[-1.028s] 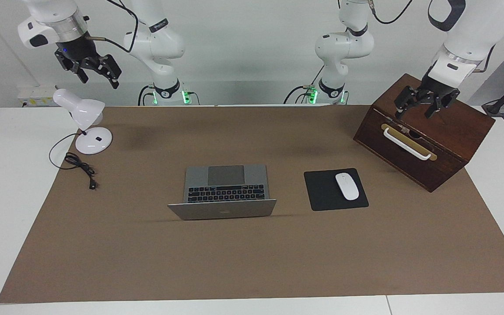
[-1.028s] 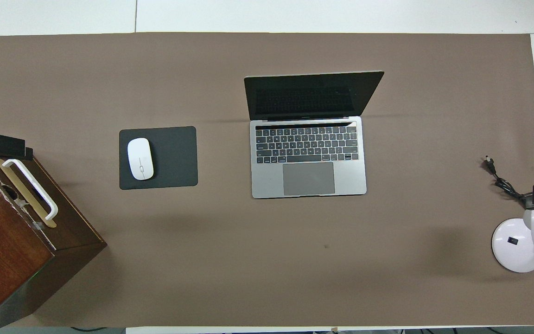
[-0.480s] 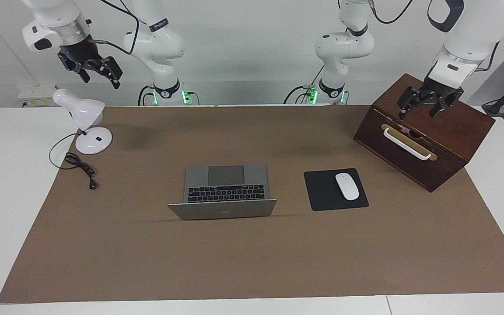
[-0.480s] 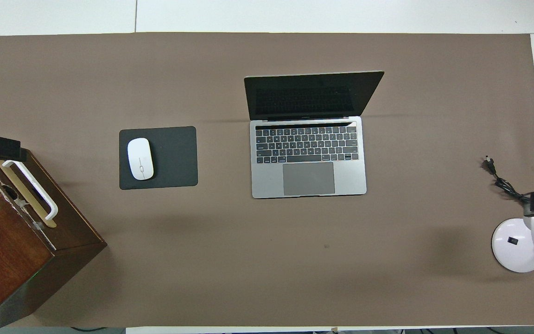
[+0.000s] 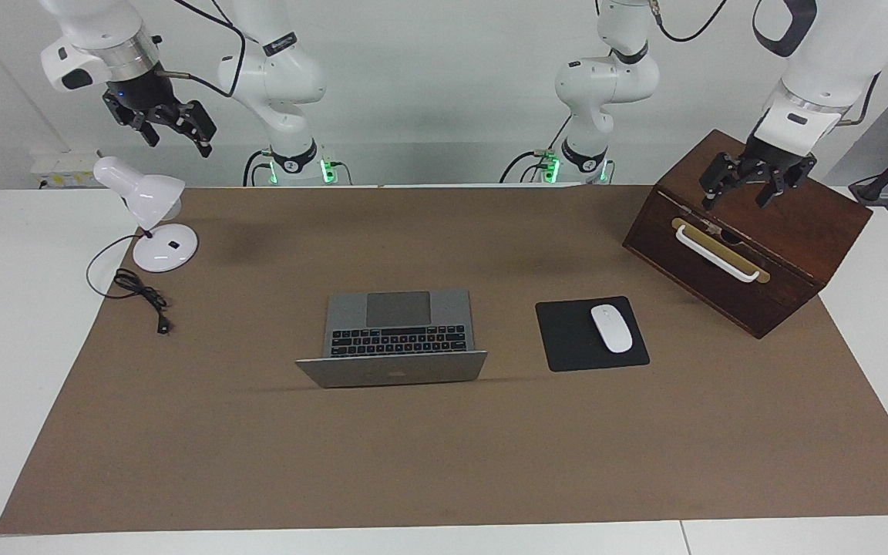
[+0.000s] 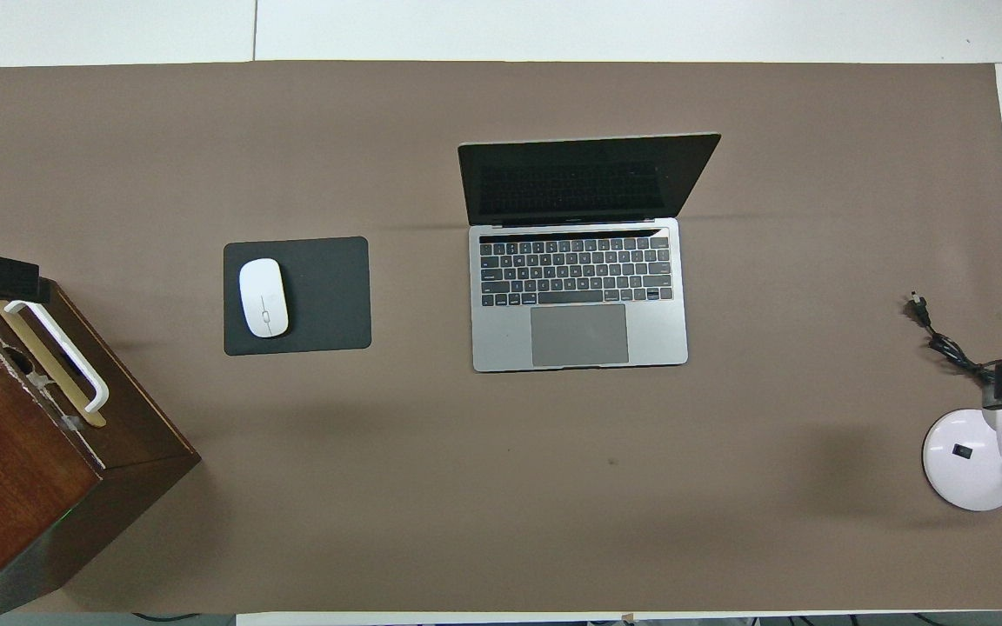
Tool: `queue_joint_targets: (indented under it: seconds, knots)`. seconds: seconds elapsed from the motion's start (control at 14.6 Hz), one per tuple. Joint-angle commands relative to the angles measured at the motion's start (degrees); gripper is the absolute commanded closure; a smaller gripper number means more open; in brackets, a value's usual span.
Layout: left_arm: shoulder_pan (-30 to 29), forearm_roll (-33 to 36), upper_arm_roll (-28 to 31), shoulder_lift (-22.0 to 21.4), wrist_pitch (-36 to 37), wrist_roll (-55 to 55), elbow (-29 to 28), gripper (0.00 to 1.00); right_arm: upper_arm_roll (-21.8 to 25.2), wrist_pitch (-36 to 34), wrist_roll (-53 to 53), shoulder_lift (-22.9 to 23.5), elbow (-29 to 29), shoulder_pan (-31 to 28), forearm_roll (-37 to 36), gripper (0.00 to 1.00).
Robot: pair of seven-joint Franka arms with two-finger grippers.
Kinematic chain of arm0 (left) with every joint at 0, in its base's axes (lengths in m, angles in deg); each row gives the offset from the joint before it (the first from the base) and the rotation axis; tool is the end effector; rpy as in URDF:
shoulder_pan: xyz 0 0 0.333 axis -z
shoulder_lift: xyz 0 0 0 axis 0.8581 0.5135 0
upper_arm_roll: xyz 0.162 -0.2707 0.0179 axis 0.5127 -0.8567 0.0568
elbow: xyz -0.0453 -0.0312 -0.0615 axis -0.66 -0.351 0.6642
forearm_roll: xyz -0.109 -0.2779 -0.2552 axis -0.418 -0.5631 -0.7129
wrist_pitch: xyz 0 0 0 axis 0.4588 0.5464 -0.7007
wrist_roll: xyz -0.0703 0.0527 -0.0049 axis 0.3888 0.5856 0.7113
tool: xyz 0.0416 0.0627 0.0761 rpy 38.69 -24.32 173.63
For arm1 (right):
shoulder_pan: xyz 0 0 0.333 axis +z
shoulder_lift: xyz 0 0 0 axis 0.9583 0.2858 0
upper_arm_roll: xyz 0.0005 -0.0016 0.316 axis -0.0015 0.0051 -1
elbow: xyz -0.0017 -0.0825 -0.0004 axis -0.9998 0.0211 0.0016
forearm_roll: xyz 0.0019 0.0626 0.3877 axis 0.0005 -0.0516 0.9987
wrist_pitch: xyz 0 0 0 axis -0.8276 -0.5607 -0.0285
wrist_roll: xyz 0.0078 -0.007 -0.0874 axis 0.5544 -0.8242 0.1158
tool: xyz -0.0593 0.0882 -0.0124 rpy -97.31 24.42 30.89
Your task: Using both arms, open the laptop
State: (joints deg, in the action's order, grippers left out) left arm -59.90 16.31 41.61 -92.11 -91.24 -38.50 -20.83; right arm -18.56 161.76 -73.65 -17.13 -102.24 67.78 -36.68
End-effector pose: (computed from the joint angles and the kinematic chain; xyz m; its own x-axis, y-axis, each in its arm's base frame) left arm 0.5295 0.0066 0.6168 0.9996 -0.0220 0.0182 -0.0219 -0.9998 -0.0015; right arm 0.4407 -0.0393 0.6375 0.9587 -0.2586 -0.1189 -0.2546 -0.9659 0.0479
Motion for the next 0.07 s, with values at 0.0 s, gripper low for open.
queue_joint_targets:
  seconds: [0.0]
  knots:
    - [0.6, 1.6, 0.3, 0.2, -0.3, 0.0, 0.3, 0.0, 0.0, 1.4, 0.5, -1.6, -2.1, -0.4, -0.9, 0.0]
